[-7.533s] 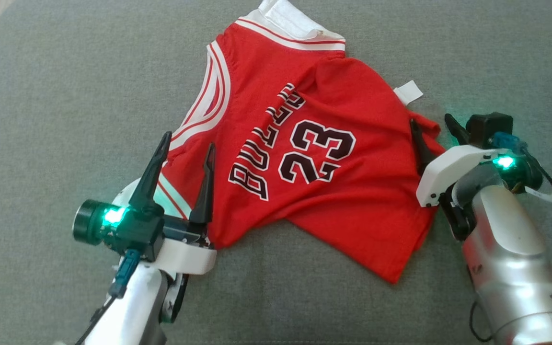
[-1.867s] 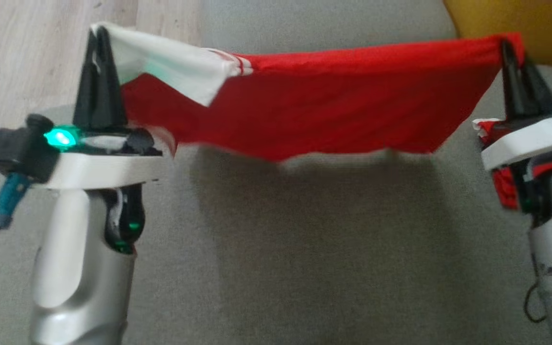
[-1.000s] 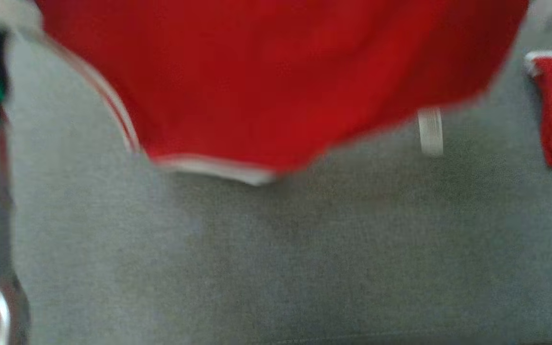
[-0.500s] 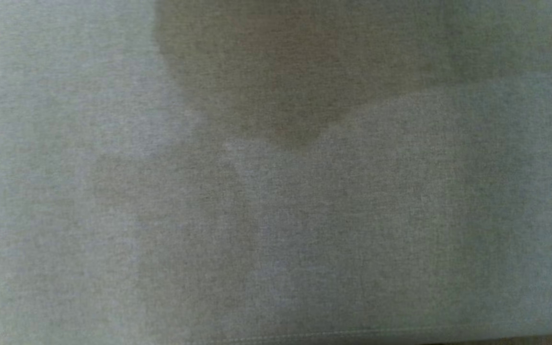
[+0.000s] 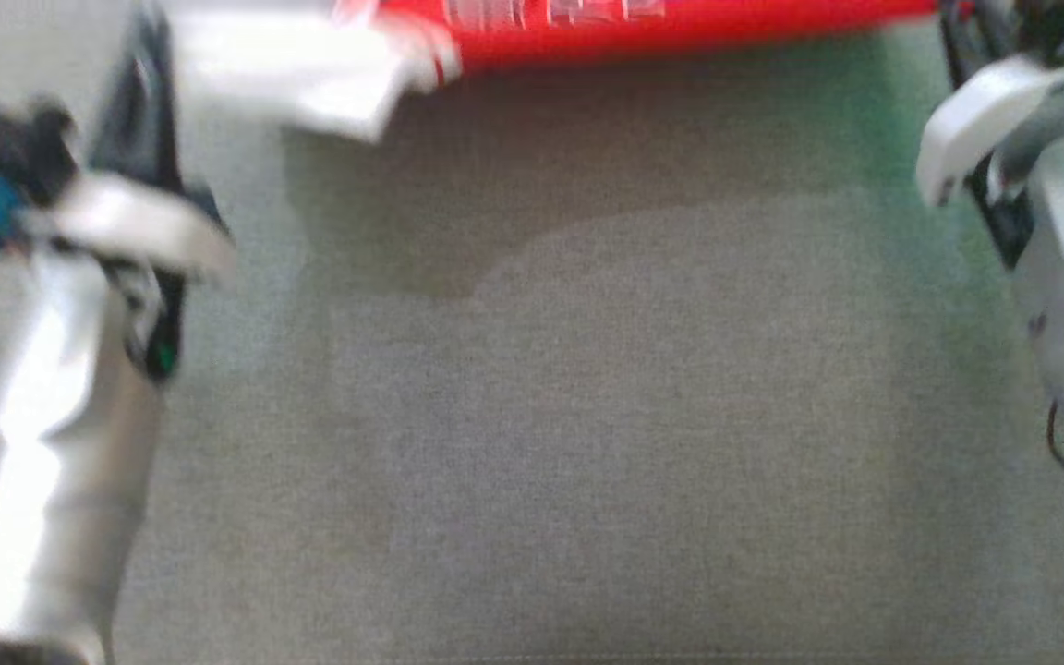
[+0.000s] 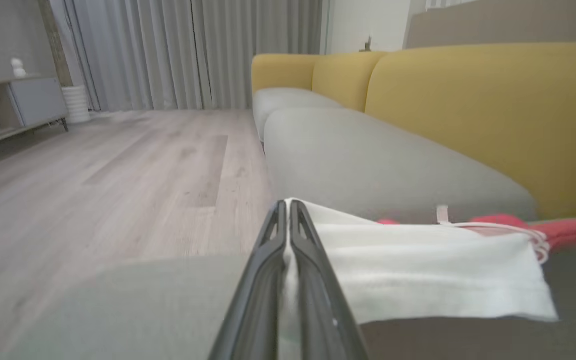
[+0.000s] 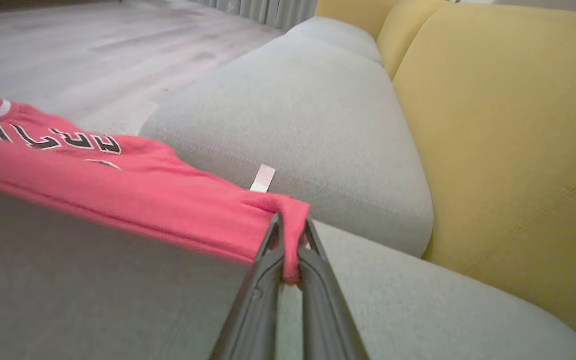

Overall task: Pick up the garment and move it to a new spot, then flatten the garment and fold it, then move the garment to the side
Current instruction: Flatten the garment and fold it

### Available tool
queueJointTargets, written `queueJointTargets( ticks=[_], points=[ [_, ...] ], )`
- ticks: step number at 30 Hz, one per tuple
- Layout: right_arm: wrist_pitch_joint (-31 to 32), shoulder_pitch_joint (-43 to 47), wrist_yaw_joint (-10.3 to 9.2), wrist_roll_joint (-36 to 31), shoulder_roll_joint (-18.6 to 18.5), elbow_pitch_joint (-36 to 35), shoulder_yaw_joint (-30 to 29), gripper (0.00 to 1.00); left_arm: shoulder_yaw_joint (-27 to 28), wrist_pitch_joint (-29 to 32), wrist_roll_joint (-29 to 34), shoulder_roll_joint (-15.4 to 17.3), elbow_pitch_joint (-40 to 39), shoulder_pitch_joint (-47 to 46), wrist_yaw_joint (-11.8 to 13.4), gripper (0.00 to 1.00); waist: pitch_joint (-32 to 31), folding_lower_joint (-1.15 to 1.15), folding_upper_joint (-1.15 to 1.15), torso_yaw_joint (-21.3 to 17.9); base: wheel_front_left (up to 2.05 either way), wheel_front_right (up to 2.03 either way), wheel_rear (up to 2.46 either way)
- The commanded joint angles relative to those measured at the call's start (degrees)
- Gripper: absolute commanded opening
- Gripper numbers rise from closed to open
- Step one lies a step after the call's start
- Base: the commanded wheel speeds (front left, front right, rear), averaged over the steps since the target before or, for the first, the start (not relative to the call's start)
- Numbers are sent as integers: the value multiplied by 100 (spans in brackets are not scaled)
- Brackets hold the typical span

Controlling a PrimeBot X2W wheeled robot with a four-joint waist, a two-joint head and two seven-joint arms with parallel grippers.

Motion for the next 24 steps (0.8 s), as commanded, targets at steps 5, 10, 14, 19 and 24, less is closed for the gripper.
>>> queueJointTargets(
  ticks=[5, 10, 14, 19, 24],
  points=[
    [220, 588, -5, 465, -9, 177, 659, 0, -259, 138, -364, 529, -620, 1059, 11, 0, -672, 0, 0, 40, 0, 0, 0],
    [763, 1226, -5, 1291, -37, 103, 1369, 0, -596, 668, -695, 888, -1324, 2097, 11, 0, -1144, 0, 0, 4, 0, 0, 0],
    [1408, 1618, -5, 2113, -297, -507, 2072, 0, -579, 1009, -892, 1224, -2030, 2839, 54, 0, -1348, 0, 0, -88, 0, 0, 0],
    [2083, 2122, -5, 3122, -1012, -1533, 2846, 0, -690, 1617, -1085, 1501, -3018, 3703, 170, 0, -1601, 0, 0, -118, 0, 0, 0],
    [2747, 2629, -5, 4058, -1728, -2515, 3347, 0, -790, 2252, -1319, 1811, -3970, 4456, 291, 0, -1806, 0, 0, -143, 0, 0, 0]
  ],
)
